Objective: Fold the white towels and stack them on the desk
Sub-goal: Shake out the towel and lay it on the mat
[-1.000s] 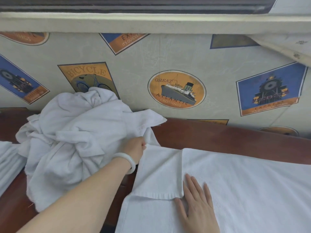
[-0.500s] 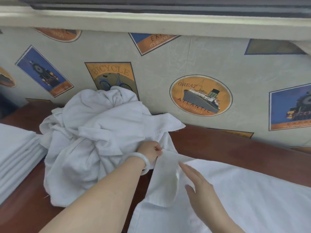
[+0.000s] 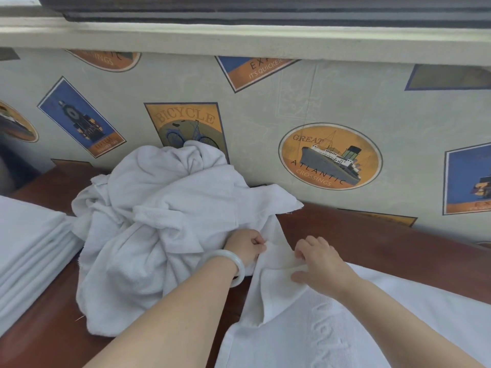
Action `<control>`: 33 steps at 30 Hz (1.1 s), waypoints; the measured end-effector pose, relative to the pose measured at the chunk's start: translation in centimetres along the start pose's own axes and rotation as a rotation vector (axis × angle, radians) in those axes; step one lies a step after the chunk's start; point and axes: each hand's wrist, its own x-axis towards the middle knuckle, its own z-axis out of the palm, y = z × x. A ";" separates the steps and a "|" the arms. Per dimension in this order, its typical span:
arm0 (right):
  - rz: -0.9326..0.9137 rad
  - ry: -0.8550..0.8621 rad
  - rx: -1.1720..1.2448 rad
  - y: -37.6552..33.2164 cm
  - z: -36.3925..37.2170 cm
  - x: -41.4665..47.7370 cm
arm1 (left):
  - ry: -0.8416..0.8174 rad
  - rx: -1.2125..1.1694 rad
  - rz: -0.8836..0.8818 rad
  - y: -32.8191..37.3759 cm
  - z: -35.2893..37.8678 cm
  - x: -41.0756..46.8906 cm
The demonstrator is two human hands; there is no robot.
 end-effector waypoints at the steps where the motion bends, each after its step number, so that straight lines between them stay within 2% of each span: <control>1: -0.015 -0.049 -0.009 0.0 0.1 0.0 | 0.003 -0.003 -0.002 0.0 0.0 0.0; 3: -0.039 -0.145 0.025 -0.1 0.2 0.2 | 0.001 -0.011 -0.006 0.0 0.0 0.0; 4: -0.034 -0.160 0.143 -0.3 0.1 0.3 | 0.001 -0.006 -0.002 0.0 0.0 0.0; 6: 0.050 -0.058 0.548 -0.5 -0.2 0.7 | 0.018 0.051 0.020 0.1 -0.1 0.0; 8: 0.160 0.094 0.707 -0.7 -0.2 1.4 | 0.043 0.097 0.033 0.2 -0.3 0.0; 15: 0.394 0.008 0.548 -1.8 1.9 3.4 | 0.038 0.047 0.000 0.2 0.0 0.0; 21: 0.472 -0.067 0.500 -1.6 1.7 3.9 | 0.031 0.038 0.003 0.2 -0.1 0.1; 28: 0.451 -0.042 0.399 -2.2 1.8 3.5 | 0.018 0.010 -0.019 0.3 0.0 0.1; 33: 0.379 -0.080 0.509 -1.3 1.2 2.9 | 0.005 0.064 -0.009 0.4 0.1 -0.2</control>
